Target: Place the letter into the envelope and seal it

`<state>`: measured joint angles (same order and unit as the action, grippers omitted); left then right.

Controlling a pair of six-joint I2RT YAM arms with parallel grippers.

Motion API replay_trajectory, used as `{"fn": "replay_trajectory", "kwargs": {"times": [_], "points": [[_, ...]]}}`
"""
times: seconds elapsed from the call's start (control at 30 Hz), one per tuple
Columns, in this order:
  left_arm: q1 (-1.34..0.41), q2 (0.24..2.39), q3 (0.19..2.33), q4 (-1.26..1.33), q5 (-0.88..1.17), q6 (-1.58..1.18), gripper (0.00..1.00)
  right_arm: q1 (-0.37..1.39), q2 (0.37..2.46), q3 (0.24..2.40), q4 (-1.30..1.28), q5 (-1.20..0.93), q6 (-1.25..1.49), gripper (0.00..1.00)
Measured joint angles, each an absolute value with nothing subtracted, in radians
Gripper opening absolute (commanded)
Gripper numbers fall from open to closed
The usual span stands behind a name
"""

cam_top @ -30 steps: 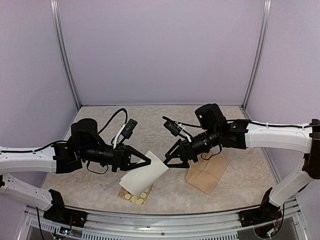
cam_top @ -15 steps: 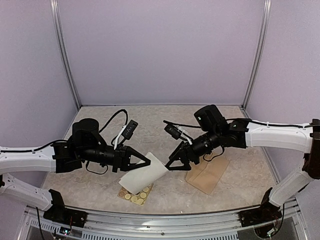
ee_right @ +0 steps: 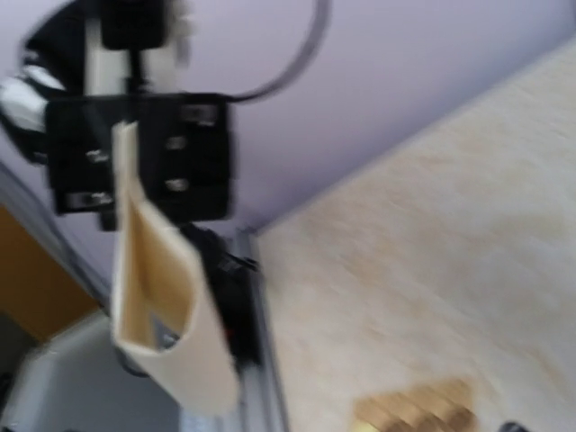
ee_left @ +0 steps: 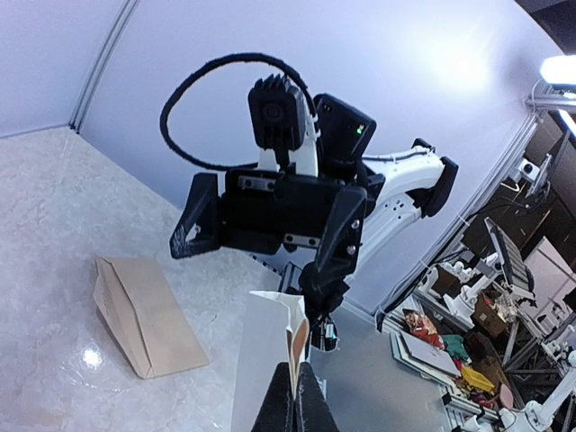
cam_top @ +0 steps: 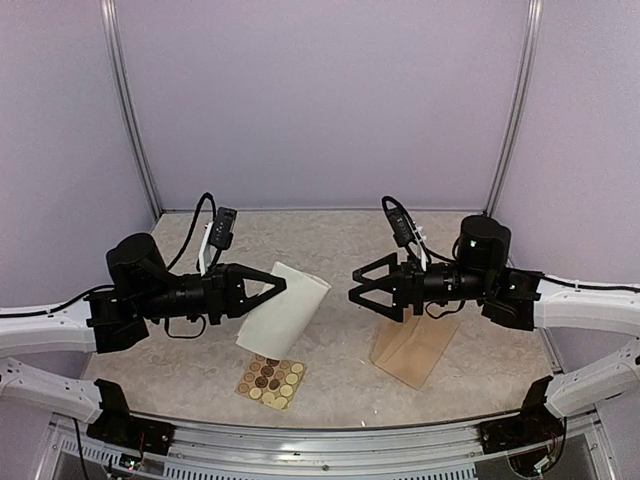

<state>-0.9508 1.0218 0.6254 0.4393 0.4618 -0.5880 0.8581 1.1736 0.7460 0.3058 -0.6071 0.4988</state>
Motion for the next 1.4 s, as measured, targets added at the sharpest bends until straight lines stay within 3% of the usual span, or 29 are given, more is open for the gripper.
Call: {"fn": "replay_trajectory", "kwargs": {"times": [0.23, 0.4, 0.47, 0.67, 0.8, 1.03, 1.1, 1.17, 1.23, 1.4], "points": [[-0.958, 1.001, 0.608, 0.563, 0.439, -0.640, 0.00, 0.974, 1.326, 0.760, 0.606, -0.635, 0.573, 0.97], [-0.964, 0.996, 0.608, 0.588, 0.440, -0.654, 0.00, 1.013, 1.435, 0.838, 0.697, -0.663, 0.590, 0.86], [-0.965, 0.993, 0.608, 0.594, 0.440, -0.656, 0.00, 1.018, 1.455, 0.858, 0.731, -0.675, 0.598, 0.73], [-0.967, 0.990, 0.606, 0.598, 0.443, -0.664, 0.00, 1.021, 1.489, 0.888, 0.816, -0.705, 0.627, 0.21], [-0.967, 0.978, 0.604, 0.598, 0.438, -0.664, 0.00, 1.021, 1.486, 0.887, 0.818, -0.694, 0.625, 0.00], [-0.970, 0.963, 0.595, 0.582, 0.423, -0.661, 0.00, 1.026, 1.468, 0.873, 0.799, -0.669, 0.621, 0.00], [-0.971, 0.962, 0.594, 0.574, 0.415, -0.658, 0.00, 1.026, 1.467, 0.871, 0.793, -0.667, 0.621, 0.30], [-0.971, 0.958, 0.591, 0.571, 0.408, -0.657, 0.00, 1.025, 1.463, 0.868, 0.784, -0.664, 0.625, 0.50], [-0.971, 0.946, 0.591, 0.571, 0.398, -0.657, 0.00, 1.025, 1.460, 0.866, 0.779, -0.666, 0.623, 0.56], [-0.971, 0.925, 0.591, 0.579, 0.377, -0.654, 0.00, 1.024, 1.465, 0.865, 0.786, -0.685, 0.642, 0.56]]}}
